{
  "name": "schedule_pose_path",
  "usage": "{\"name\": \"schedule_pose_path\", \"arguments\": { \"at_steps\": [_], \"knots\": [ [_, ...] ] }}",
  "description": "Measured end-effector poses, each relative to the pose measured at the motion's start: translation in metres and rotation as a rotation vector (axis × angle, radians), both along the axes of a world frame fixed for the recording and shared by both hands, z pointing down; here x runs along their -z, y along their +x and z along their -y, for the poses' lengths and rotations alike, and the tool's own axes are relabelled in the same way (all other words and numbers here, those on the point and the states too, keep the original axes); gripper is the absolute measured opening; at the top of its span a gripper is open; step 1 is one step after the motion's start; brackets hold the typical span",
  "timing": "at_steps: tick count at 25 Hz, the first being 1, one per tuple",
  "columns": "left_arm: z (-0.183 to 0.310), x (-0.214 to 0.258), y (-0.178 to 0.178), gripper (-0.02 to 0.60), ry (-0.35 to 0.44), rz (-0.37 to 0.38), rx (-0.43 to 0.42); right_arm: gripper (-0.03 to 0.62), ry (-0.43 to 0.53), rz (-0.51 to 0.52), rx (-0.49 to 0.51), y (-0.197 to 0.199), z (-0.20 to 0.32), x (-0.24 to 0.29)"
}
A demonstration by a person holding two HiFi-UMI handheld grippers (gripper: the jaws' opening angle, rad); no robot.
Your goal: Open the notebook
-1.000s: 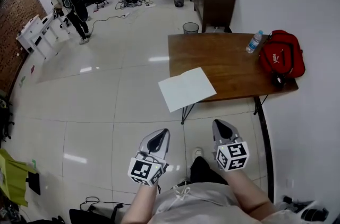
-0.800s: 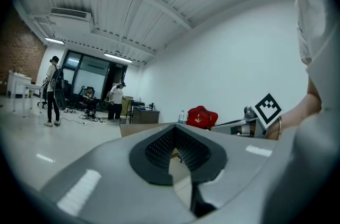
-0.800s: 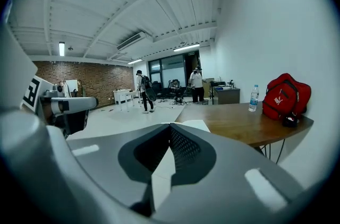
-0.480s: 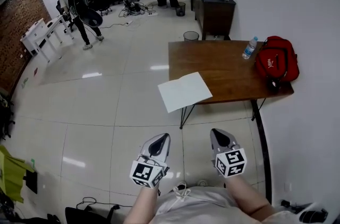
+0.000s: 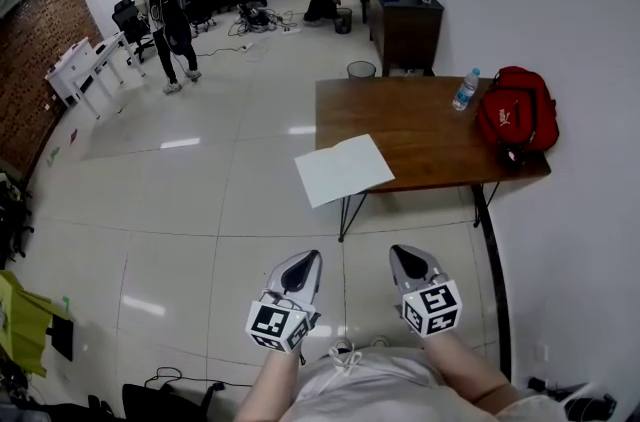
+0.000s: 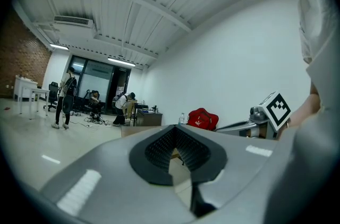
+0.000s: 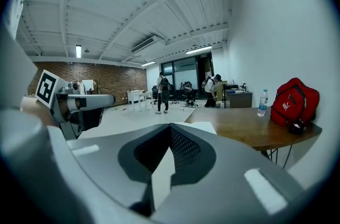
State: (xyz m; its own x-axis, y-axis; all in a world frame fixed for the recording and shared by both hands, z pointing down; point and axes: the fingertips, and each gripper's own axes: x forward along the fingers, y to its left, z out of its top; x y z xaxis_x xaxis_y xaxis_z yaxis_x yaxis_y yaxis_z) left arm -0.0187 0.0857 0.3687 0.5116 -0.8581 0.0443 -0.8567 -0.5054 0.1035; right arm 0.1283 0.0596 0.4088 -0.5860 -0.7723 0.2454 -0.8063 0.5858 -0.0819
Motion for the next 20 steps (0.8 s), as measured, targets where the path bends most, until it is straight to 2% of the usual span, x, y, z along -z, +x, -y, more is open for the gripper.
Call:
{"name": "schedule_pose_path", "arguments": {
  "at_steps": [14,20],
  "knots": [
    [-0.007,0.0,0.009,0.006,0.003,0.006,-0.008,0.003,-0.005,0.017,-0.001,0.006,-0.005,-0.001],
    [-0.008,0.004,0.01,0.006,0.018,0.046,-0.007,0.003,-0.006,0.021,0.003,0.004,-0.005,0.0]
  ]
}}
